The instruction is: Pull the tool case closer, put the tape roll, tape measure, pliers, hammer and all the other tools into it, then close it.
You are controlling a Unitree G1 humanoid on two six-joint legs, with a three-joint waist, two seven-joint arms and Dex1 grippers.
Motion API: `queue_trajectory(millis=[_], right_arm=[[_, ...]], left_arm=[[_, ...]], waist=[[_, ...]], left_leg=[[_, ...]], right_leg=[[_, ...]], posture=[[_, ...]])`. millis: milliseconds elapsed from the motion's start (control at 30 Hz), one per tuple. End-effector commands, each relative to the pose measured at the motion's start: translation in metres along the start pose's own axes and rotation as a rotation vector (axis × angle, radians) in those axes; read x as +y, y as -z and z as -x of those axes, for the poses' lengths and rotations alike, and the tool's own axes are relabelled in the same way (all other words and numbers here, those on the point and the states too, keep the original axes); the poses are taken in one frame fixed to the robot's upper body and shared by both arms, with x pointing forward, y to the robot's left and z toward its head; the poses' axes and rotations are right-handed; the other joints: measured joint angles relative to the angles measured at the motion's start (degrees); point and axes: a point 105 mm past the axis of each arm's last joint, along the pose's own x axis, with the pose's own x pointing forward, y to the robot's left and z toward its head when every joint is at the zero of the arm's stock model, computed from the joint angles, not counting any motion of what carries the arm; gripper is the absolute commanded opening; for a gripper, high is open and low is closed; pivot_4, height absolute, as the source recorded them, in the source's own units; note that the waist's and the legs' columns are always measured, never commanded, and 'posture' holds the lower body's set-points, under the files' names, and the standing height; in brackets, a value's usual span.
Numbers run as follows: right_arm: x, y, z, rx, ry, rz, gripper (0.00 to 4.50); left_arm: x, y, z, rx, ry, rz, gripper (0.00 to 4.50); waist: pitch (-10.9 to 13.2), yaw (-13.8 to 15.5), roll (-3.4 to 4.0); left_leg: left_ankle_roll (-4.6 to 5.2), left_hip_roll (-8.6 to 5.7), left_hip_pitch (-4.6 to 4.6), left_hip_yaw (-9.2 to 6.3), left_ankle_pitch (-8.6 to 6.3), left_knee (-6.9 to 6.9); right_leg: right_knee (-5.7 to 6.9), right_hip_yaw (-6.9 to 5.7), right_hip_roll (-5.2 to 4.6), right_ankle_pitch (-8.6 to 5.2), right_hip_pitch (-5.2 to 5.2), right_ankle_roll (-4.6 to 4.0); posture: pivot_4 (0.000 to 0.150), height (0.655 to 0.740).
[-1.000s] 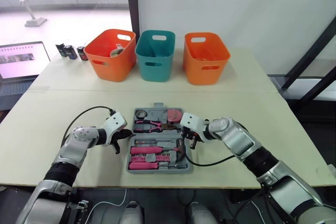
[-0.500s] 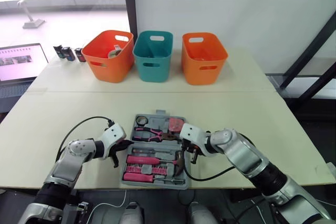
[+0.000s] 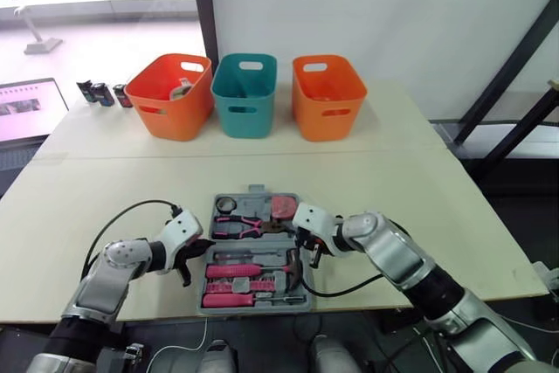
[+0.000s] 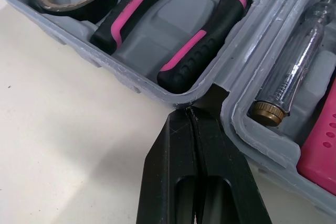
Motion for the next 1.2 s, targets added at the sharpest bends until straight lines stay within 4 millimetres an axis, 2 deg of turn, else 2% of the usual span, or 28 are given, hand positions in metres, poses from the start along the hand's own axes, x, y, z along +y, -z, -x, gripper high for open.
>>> queue_trajectory(millis=[33,400,567,733,833,933,967,1067,1200], right_arm=[[0.001,-0.026,-0.001,-0.084,0.003,0.063,0.01],[0.005,-0.017,0.002,-0.052,-0.023,0.054,0.01],[-0.004,-0.015,0.005,-0.047,0.025,0.045,0.01],[-0.017,-0.006,0.029,-0.039,0.076,0.031,0.01],[-0.028,0.006,0.053,-0.036,0.119,0.017,0.01],[-0.034,0.013,0.069,-0.034,0.139,0.0,0.01],[-0.036,0.012,0.073,-0.047,0.149,-0.015,0.01],[-0.039,0.004,0.079,-0.121,0.153,-0.089,0.01],[-0.039,-0.002,0.078,-0.174,0.149,-0.167,0.01]], left_arm=[[-0.019,0.009,-0.01,0.027,0.075,0.028,0.0],[-0.019,0.009,-0.012,0.032,0.084,0.028,0.0],[-0.013,0.01,-0.008,0.038,0.057,0.036,0.0],[0.013,0.004,0.028,0.018,-0.038,0.031,0.0],[0.023,-0.013,0.058,-0.059,-0.056,0.031,0.0],[0.01,-0.042,0.067,-0.262,-0.001,-0.014,0.0],[0.002,-0.045,0.068,-0.289,0.032,-0.042,0.0],[-0.027,-0.045,0.063,-0.343,0.163,-0.029,0.0],[-0.044,-0.038,0.05,-0.377,0.254,0.016,0.0]], waist=[[0.0,-0.1,0.0],[0.0,0.1,0.01],[0.0,0.2,0.01],[0.0,0.0,-0.02],[0.1,0.1,-0.07],[0.2,0.9,-0.03],[0.2,1.0,-0.03],[0.2,0.9,-0.05],[0.2,0.9,-0.06]], left_leg=[[0.0,0.0,0.0,0.0,0.0,0.0],[0.0,0.0,0.02,0.0,0.0,-0.01],[-0.01,0.0,0.02,0.0,-0.01,-0.03],[-0.01,0.0,-0.21,0.01,-0.01,-0.06],[-0.01,0.0,-0.52,0.01,0.0,-0.12],[-0.01,-0.01,-0.56,0.03,-0.01,-0.19],[-0.01,-0.01,-0.56,0.05,-0.01,-0.18],[-0.02,-0.01,-0.54,0.09,-0.01,-0.13],[-0.01,0.0,-0.53,0.08,-0.01,-0.09]], right_leg=[[0.0,0.0,0.0,0.0,0.01,0.0],[-0.01,0.0,0.0,-0.01,0.04,0.0],[-0.03,0.0,-0.01,-0.01,0.03,-0.01],[-0.03,0.02,-0.01,-0.01,-0.23,-0.02],[-0.04,0.02,-0.01,-0.01,-0.53,0.0],[-0.11,0.01,-0.05,-0.03,-0.57,0.01],[-0.14,0.01,-0.08,-0.03,-0.55,0.0],[-0.22,0.03,-0.1,-0.01,-0.49,-0.03],[-0.19,0.02,-0.07,0.03,-0.51,-0.08]], posture=[[0.15,0.74],[0.15,0.74],[0.15,0.74],[0.15,0.74],[0.15,0.74],[0.15,0.74],[0.15,0.74],[0.15,0.74],[0.15,0.74]])
